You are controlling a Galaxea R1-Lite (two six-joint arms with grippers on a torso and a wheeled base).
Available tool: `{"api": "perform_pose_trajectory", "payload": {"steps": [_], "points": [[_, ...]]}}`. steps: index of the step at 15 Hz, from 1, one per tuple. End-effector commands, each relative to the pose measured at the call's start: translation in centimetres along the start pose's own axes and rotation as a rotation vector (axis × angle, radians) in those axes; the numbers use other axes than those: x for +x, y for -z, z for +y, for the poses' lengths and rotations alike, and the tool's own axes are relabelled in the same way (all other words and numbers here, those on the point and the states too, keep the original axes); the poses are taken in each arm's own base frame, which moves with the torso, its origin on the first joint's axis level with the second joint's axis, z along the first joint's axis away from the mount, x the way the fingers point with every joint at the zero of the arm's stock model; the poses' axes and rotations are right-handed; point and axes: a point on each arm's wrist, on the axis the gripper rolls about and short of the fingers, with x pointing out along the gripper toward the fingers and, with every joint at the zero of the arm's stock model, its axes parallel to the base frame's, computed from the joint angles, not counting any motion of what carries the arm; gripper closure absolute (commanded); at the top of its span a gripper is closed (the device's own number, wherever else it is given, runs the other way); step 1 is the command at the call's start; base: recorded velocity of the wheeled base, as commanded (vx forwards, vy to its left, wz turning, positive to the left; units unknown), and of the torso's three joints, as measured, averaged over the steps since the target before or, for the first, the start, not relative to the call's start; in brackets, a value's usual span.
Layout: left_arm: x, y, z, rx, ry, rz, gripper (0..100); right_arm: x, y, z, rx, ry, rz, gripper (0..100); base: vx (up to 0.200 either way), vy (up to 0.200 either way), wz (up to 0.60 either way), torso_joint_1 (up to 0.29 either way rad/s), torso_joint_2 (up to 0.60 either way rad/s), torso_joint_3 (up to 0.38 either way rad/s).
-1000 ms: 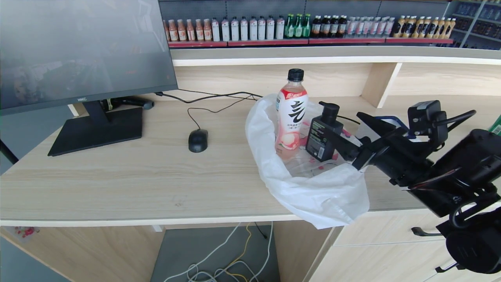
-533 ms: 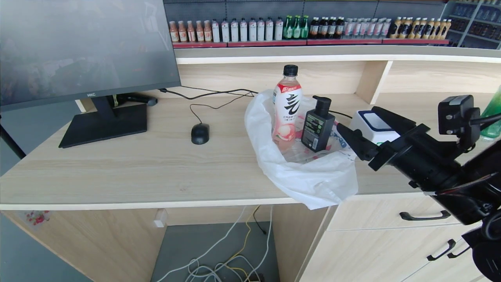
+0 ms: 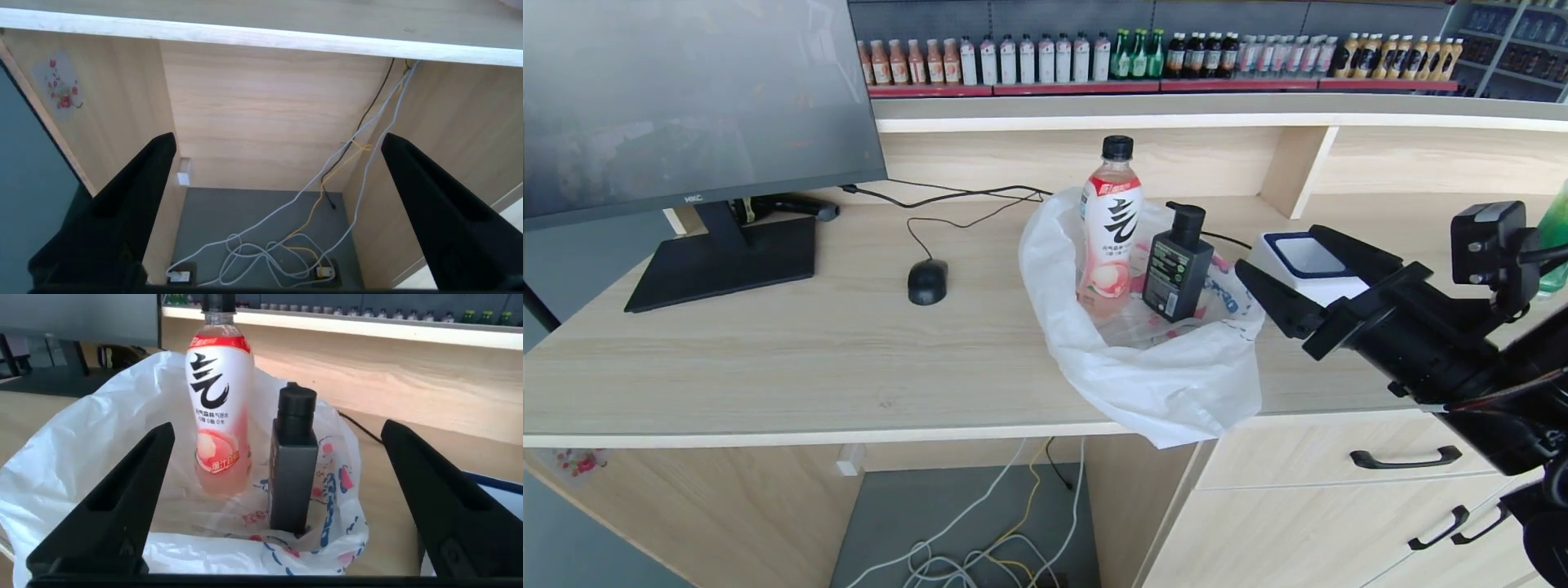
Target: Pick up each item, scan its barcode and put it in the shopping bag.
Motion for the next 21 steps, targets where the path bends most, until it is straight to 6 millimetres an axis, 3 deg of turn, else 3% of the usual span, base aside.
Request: {"api": "perform_pose_trajectory", "payload": {"steps": [1, 21], "points": [[0.00, -0.01, 0.00, -0.001, 0.001, -0.001, 0, -0.05, -0.11, 0.03, -0.001, -0.002, -0.005, 0, 0.000, -0.200, 0.00, 0.022, 0.01, -0.002], [0.00, -0.01, 0.00, -0.001, -0.001, -0.001, 0, -0.36, -0.41, 0.01, 0.001, 0.002, -0.011, 0, 0.000, -0.200, 0.00, 0.000, 0.00, 0.002]]}}
